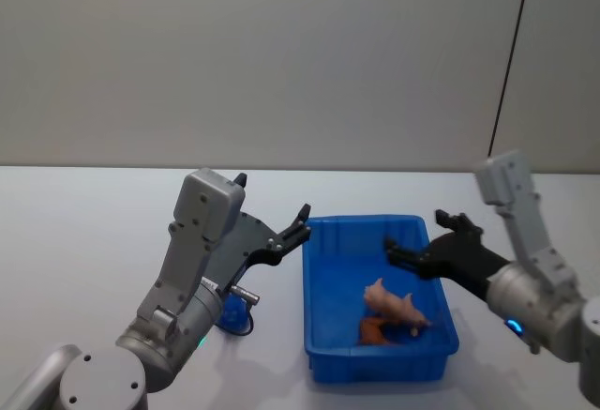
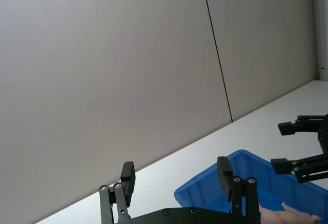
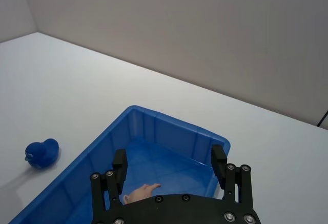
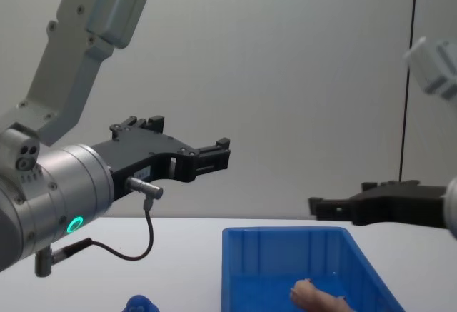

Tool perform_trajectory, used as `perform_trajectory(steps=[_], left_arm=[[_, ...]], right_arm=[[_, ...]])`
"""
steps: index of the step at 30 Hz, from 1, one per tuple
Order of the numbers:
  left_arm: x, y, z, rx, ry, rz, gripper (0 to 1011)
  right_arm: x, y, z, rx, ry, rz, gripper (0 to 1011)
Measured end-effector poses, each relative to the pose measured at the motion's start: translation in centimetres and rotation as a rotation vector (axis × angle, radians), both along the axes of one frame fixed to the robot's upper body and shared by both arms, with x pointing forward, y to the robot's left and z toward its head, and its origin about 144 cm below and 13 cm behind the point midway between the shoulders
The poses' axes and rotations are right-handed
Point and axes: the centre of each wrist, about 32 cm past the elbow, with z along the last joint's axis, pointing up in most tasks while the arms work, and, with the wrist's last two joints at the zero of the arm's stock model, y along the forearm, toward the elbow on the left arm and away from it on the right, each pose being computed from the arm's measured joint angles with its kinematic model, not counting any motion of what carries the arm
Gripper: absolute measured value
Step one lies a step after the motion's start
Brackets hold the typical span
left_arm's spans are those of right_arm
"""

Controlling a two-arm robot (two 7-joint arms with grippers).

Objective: Pick up the two dolls from the table and place them into the box.

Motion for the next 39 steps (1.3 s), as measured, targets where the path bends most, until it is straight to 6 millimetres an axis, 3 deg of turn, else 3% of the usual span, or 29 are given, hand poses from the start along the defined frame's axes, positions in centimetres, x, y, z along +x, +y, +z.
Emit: perform_trajectory(steps=[15, 39], left_arm=[[0.0, 0.0, 0.0, 0.0, 0.0, 0.0, 1001], [-1.0, 2.1, -1.0, 0.057, 0.108, 0.028, 1001]], right_arm=[[-2.5, -4.5, -0.8, 0.041, -0.042, -0.041, 1001], [-3.5, -6.4, -1.0, 0.049, -0.058, -0.053, 1000]])
